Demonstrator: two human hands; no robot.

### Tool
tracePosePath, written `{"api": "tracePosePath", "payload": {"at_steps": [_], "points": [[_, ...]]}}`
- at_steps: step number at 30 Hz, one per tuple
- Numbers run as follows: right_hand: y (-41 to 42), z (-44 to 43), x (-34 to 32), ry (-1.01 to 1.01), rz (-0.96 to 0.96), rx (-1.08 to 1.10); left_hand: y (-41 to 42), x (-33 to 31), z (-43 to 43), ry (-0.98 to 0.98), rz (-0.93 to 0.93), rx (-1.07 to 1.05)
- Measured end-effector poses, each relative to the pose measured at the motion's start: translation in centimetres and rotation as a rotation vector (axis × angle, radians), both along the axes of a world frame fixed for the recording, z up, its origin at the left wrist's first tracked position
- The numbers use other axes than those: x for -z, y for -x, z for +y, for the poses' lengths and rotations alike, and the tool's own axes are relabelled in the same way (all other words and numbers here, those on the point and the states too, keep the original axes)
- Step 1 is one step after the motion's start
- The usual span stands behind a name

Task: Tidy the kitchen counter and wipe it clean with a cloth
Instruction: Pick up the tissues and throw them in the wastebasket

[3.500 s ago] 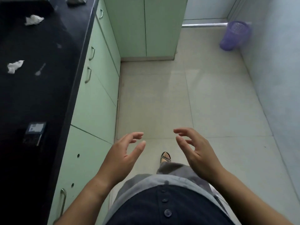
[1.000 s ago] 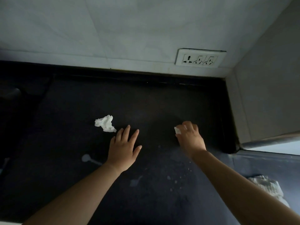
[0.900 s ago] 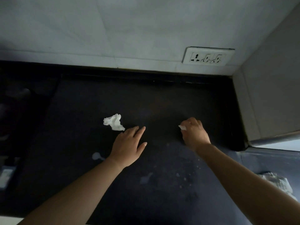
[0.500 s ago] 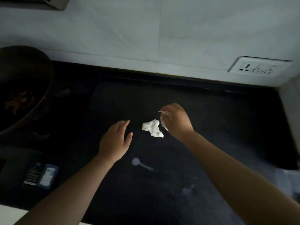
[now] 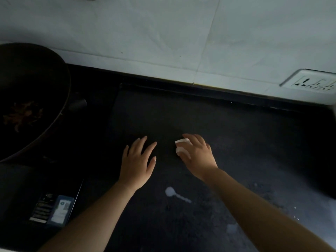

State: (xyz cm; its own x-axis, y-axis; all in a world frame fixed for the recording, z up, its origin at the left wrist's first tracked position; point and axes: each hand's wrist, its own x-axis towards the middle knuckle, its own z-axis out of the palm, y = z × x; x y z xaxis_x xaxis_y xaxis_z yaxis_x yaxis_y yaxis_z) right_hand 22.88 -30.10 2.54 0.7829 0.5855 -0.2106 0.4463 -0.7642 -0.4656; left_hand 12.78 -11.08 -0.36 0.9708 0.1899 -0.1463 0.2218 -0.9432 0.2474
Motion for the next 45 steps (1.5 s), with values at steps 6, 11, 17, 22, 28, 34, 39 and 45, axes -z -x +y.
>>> {"api": "tracePosePath", "payload": {"at_steps": [6, 11, 17, 22, 28, 34, 39, 45], "points": [[0.6, -0.6, 0.8, 0.067, -0.058, -0.053, 0.6, 1.1, 0.3, 0.017, -0.025, 0.025], [0.2, 0.4, 1.3, -0.005, -0.106, 0.009, 0.7, 1.3, 0.4, 0.010, -0.043, 0.007], [-0.2, 1.9, 1.4, -0.056, -0.092, 0.080, 0.6, 1.5, 0.4, 0.010, -0.034, 0.001], [0.5, 1.9, 1.5, -0.067, -0.070, 0.117, 0.7, 1.3, 0.5, 0.033, -0.050, 0.006], [1.3, 2.1, 1.9, -0.010, -0.147, 0.142, 0.7, 1.5, 0.5, 0.049, -0.070, 0.001], [1.1, 2.2, 1.7, -0.114, -0.060, 0.214, 0.7, 1.7, 0.5, 0.045, -0.076, 0.012], [0.7, 1.4, 0.2, -0.206, 0.037, 0.392, 0.6, 1.4, 0.7, 0.033, -0.035, 0.029], [2.0, -1.5, -1.6, -0.301, 0.139, 0.602, -0.6, -1.5, 0.2, 0.133, 0.003, 0.022]]}}
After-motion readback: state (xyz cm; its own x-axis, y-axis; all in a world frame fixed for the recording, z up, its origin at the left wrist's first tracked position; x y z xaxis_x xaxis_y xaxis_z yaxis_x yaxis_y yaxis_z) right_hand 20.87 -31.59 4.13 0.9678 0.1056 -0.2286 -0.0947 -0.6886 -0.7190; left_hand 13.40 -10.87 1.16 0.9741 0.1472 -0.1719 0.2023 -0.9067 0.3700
